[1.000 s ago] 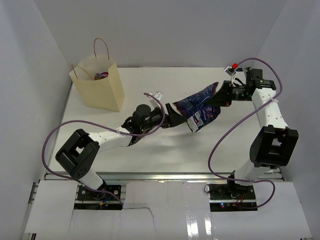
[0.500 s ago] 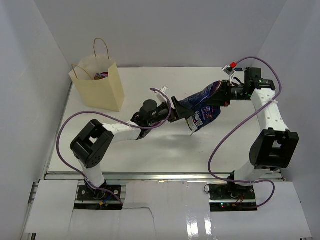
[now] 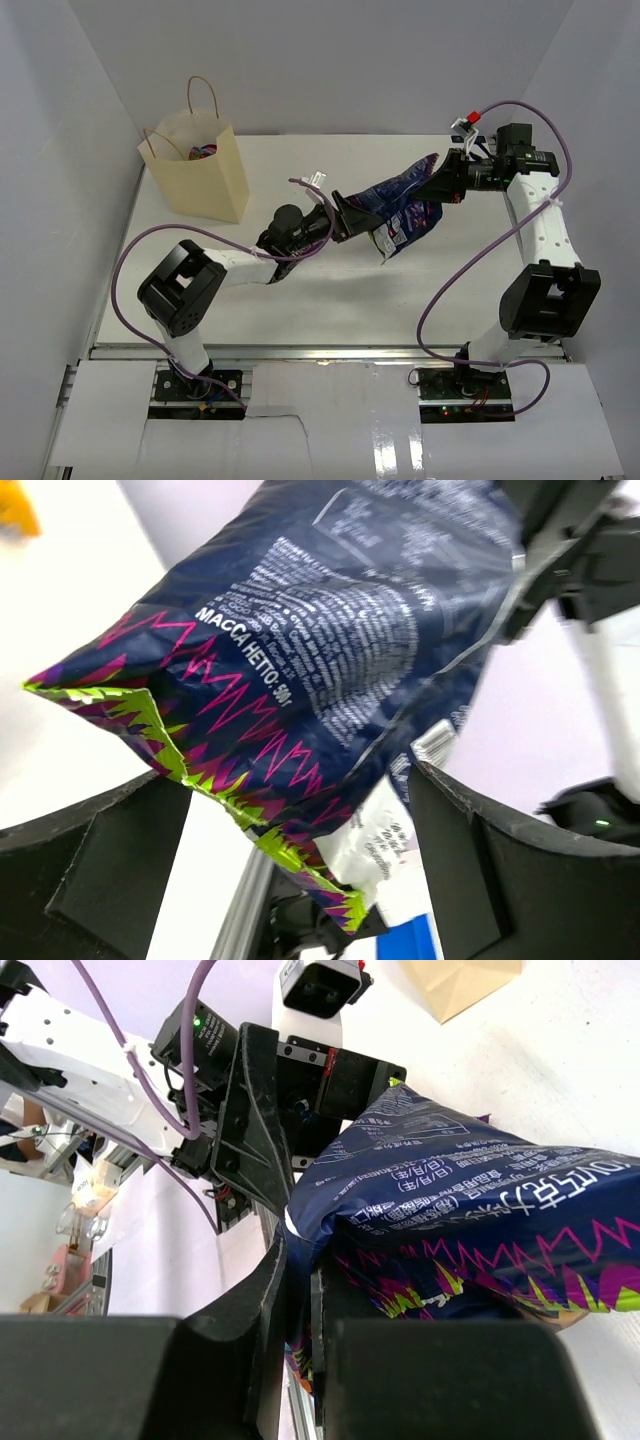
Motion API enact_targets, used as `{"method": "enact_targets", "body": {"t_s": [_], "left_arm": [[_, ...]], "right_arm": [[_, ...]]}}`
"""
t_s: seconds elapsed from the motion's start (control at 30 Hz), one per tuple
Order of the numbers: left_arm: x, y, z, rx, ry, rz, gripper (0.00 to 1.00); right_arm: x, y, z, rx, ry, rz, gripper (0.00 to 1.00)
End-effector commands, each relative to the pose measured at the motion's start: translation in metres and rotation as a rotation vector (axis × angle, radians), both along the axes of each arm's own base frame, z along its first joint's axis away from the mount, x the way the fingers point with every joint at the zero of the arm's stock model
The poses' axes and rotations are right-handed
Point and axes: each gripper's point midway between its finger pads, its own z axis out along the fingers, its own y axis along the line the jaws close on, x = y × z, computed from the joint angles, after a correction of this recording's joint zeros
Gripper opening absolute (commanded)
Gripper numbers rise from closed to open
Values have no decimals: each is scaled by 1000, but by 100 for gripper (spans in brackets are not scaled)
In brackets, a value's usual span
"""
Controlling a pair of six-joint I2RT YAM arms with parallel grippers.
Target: Place the snacks into the paper bag
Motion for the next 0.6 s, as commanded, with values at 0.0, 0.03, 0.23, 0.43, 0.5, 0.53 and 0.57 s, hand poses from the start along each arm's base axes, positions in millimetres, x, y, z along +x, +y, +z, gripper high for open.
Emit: {"method": "enact_targets", "body": {"t_s": [0.0,0.03,0.23,0.43,0.5,0.53,0.57], "left_arm": [[-14,14,76,-214,-158,-30,98],[-15,10,75,-224,-145,-61,98],[-18,-5,99,-303,-159,-166,98],[-19,-5,101,-288,-159,-166,89],[-19,-5,103,-279,-163,-171,80],[-20,-6,104,-276,-167,-172,77],[-20,-6,104,-270,-165,-174,73]], "right_arm": [[-43,5,87,244,-146,162,8],[-44,6,87,244,-145,164,8],[-47,10,85,248,-157,175,8],[-41,12,68,221,-141,156,8],[-36,12,58,197,-130,137,8],[-34,12,50,191,-110,130,8],[-31,11,43,171,-105,118,8]]}}
